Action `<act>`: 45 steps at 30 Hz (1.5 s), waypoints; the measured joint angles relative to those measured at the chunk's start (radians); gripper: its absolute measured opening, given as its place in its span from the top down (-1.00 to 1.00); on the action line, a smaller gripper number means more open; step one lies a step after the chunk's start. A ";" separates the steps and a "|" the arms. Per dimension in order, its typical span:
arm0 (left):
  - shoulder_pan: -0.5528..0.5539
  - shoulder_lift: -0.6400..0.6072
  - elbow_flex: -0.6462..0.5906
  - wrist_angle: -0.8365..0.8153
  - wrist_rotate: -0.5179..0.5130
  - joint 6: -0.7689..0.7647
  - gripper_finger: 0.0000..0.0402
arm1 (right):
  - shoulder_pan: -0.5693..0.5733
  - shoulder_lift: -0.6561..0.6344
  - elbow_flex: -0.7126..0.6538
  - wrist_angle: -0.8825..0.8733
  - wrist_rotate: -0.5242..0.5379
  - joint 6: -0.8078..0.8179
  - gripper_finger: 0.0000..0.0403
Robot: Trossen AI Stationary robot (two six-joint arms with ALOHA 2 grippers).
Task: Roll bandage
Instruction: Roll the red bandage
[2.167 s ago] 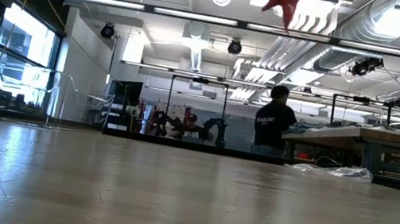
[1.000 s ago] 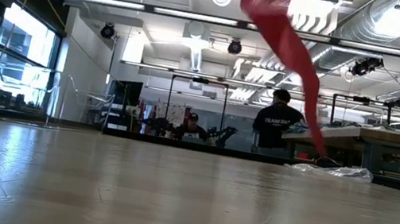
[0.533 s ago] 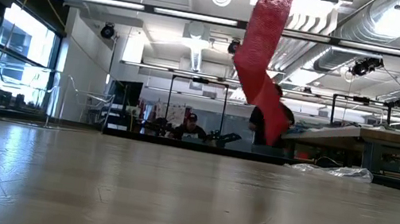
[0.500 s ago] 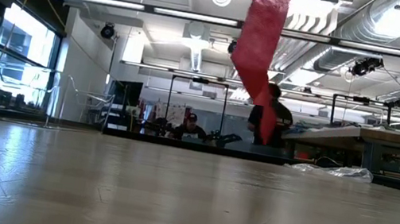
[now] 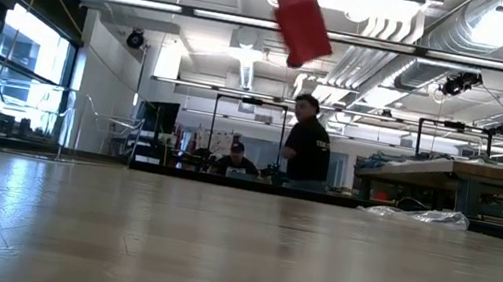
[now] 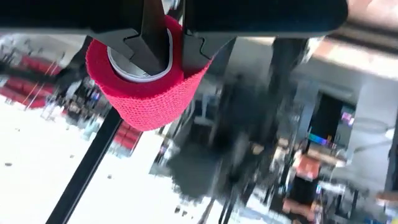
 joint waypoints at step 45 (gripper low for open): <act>0.135 -0.001 0.086 0.045 -0.065 0.061 0.93 | -0.011 0.135 -0.630 0.977 0.586 0.000 -0.23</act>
